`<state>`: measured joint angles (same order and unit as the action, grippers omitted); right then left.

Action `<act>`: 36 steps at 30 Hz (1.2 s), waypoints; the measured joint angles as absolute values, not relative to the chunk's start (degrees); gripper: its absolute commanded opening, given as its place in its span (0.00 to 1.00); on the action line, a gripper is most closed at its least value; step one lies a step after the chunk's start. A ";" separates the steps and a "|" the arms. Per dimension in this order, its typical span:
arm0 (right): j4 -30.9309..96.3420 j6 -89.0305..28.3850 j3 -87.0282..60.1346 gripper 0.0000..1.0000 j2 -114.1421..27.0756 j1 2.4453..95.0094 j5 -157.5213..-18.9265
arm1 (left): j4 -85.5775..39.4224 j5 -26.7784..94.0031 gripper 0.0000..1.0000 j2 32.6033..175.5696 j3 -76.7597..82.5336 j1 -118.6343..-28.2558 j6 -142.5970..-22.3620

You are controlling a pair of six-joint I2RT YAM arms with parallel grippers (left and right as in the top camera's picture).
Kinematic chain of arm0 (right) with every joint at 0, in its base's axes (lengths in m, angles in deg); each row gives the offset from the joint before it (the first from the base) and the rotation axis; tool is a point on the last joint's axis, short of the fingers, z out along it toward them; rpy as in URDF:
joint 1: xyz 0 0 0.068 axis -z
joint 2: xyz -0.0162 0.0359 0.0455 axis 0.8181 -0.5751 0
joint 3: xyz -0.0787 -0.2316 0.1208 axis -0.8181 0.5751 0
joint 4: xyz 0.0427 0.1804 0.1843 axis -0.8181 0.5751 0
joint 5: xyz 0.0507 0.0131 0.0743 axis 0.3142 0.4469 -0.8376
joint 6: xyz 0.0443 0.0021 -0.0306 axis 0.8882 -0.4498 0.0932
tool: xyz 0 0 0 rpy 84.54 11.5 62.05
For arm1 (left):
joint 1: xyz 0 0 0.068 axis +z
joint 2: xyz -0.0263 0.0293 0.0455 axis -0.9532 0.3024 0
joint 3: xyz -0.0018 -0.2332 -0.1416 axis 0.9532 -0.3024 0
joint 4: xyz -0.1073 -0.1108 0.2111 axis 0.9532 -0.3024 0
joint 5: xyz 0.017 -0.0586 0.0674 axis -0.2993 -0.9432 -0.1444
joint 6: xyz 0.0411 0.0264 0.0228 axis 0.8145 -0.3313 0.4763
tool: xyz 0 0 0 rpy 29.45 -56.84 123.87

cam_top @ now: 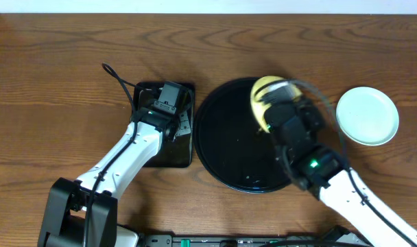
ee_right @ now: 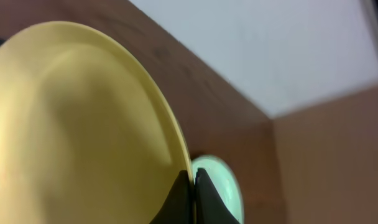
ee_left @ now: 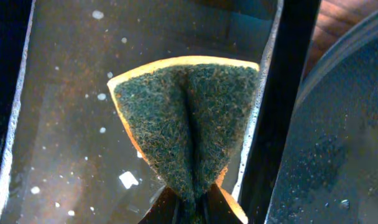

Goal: Clean dirty plates on tray and stack at the side
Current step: 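Carry the yellow plate right with the right gripper onto the green stack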

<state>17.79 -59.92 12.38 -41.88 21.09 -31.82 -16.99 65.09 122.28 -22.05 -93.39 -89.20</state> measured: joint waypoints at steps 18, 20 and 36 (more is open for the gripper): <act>21.68 -27.09 12.38 0.01 -41.88 66.03 -49.64 | -9.43 70.24 0.08 126.59 -22.45 -92.60 -72.98; 20.63 -26.10 12.38 0.01 -41.95 69.59 -51.93 | -9.38 70.31 0.08 127.62 -22.47 -92.08 -72.92; 15.32 -27.39 12.38 0.53 -46.80 77.09 -73.42 | -13.36 70.55 0.75 123.44 -22.99 -90.40 -72.22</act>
